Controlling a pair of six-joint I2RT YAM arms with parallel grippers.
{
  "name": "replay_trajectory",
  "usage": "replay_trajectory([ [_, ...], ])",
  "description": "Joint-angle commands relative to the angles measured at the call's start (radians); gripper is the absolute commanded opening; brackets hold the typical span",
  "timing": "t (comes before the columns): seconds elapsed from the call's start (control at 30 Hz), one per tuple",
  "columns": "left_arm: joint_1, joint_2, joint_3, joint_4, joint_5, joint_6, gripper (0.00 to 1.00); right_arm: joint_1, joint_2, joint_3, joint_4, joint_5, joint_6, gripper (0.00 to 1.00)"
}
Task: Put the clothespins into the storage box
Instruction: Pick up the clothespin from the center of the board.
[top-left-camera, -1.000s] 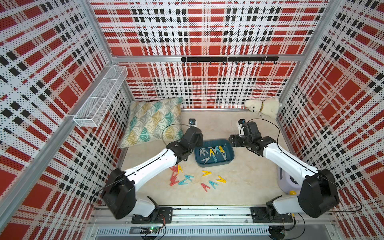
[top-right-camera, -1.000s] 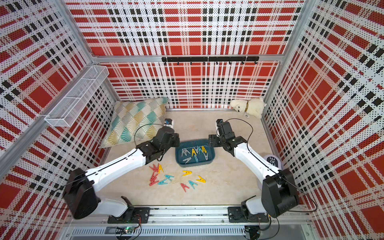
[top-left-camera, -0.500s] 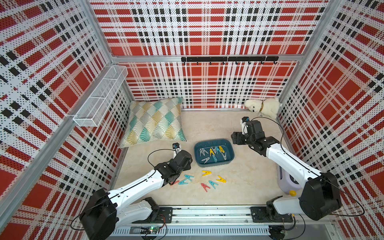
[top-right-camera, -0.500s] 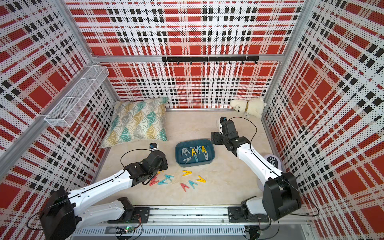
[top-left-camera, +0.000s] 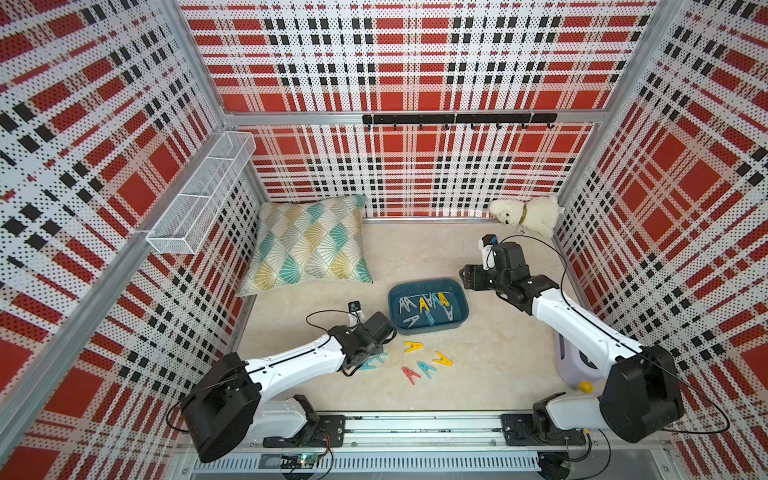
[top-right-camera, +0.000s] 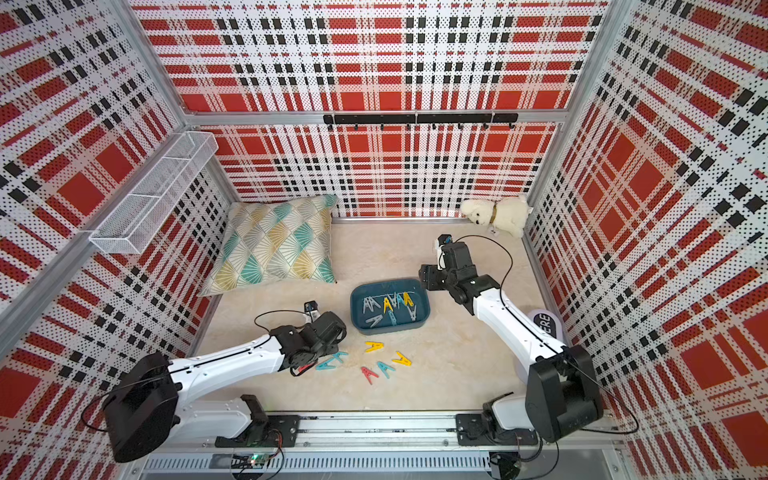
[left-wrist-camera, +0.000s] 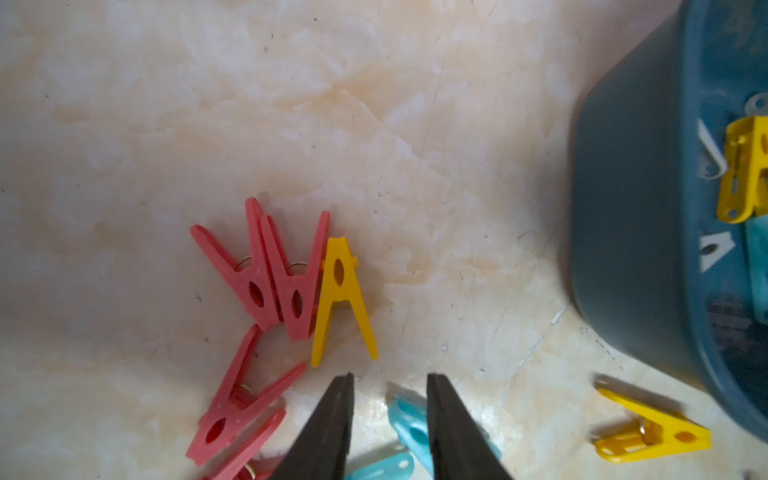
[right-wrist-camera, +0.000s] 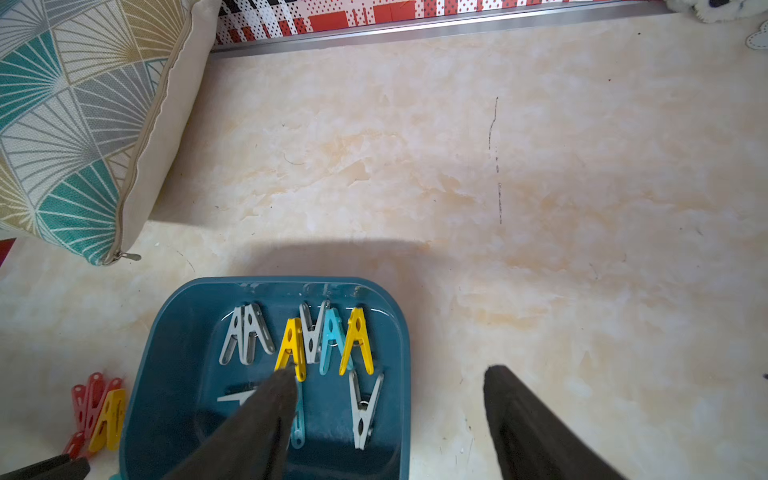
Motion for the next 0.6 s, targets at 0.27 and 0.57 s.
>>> replay_trajectory([
  [0.27, 0.048, 0.015, -0.035, 0.085, 0.013, -0.004, 0.32, -0.005, -0.007, -0.007, 0.034, -0.042, 0.012, 0.77],
  [0.57, 0.057, 0.05, -0.06, 0.121, 0.022, 0.003, 0.3, -0.005, -0.013, -0.007, 0.03, -0.037, 0.01, 0.77],
])
